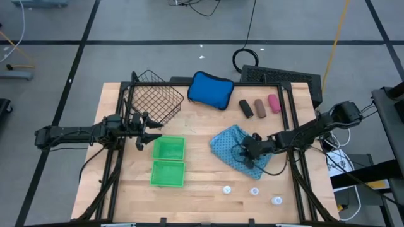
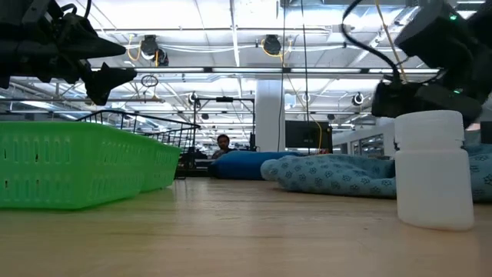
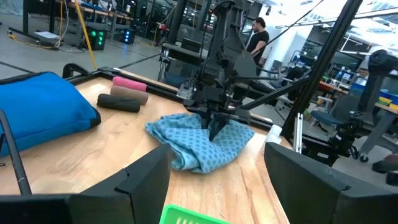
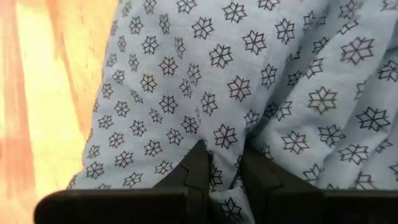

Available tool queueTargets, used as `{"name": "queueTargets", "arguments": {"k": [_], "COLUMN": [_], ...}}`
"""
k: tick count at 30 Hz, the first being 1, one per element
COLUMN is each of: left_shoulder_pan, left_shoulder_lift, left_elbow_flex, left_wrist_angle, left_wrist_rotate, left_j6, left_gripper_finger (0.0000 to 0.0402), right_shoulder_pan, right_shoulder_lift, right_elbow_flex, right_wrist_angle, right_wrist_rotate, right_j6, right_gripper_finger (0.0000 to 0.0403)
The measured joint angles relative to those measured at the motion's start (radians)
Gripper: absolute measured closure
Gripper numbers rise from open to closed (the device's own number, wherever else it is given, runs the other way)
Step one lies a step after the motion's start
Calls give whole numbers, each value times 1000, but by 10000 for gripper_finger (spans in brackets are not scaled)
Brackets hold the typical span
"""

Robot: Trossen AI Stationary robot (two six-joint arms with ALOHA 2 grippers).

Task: Pick & Place Medicine items
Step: Put the blue patient gown in the black wire basket

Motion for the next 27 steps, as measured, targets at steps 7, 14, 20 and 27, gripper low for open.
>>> {"name": "queueTargets", "arguments": {"k": [7,14,20,27], "left_shoulder_pan": [0,0,0,0], "left_shoulder_lift": [0,0,0,0], "left_elbow_flex": [0,0,0,0], "left_wrist_angle": [0,0,19,20], "left_wrist_rotate": [0,0,-1,-2], "left_j6": [0,0,50,75], "left_gripper_finger": [137,137,137,137], "right_shoulder_pan": [0,0,0,0], "right_shoulder_lift": [-203,-350,-406,-415], "right_elbow_flex": [-1,0,1,1], "right_wrist_angle": [130,318,423,439], "right_wrist_rotate": [156,195,169,117], "right_j6": [-179,-386,-497,-532], "right_gripper_finger": [367,367,367,367]}}
